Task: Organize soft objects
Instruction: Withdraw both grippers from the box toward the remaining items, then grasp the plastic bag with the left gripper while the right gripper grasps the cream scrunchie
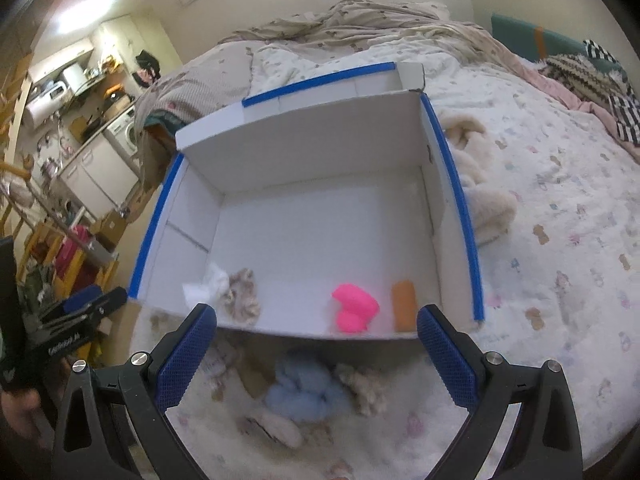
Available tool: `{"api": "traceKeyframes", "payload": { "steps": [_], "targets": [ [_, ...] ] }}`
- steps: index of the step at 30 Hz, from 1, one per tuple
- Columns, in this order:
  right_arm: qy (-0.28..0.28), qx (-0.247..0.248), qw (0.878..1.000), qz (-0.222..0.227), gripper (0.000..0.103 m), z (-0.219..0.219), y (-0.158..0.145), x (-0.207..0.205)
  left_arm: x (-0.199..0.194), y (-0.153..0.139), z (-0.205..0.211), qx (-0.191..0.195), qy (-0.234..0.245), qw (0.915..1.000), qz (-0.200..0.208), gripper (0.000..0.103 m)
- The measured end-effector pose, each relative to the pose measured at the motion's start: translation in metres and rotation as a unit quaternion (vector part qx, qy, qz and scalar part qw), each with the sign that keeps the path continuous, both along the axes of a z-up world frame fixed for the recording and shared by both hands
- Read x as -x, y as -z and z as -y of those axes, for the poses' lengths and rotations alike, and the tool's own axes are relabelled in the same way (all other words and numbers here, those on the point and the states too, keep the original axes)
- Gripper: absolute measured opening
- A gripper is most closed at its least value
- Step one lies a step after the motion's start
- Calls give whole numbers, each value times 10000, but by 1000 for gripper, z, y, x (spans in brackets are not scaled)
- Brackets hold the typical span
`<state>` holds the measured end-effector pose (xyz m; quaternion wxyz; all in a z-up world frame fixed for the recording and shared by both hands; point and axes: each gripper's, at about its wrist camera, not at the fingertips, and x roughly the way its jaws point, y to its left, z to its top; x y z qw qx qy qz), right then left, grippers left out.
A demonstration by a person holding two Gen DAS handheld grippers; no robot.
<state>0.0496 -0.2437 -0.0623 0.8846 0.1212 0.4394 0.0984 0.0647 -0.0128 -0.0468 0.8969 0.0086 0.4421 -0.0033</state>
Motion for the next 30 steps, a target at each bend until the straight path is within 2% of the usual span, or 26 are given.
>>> {"api": "traceKeyframes", "payload": {
  "steps": [5, 8, 14, 18, 23, 30],
  "targets": [
    [196, -180, 9995, -196, 103, 13, 9, 14, 11, 18, -19, -141, -127, 9995, -256, 67],
    [287, -326, 9980, -467, 103, 13, 20, 15, 14, 31, -29, -225, -329, 9980, -485, 67],
    [306, -360, 9958, -786, 103, 5, 34, 10, 2, 62, -40, 216, -495, 9905, -1266, 67],
    [356, -309, 9935, -1039, 103, 3, 45, 4, -3, 76, -22, 297, -253, 9876, -1518, 67],
    [493, -259, 9893, -1350, 103, 9, 59, -3, -13, 106, 16, 109, 238, 9792, -2013, 67],
    [561, -391, 9847, -1606, 103, 23, 73, -6, -26, 126, 50, -92, 441, 9745, -2196, 67]
  ]
}}
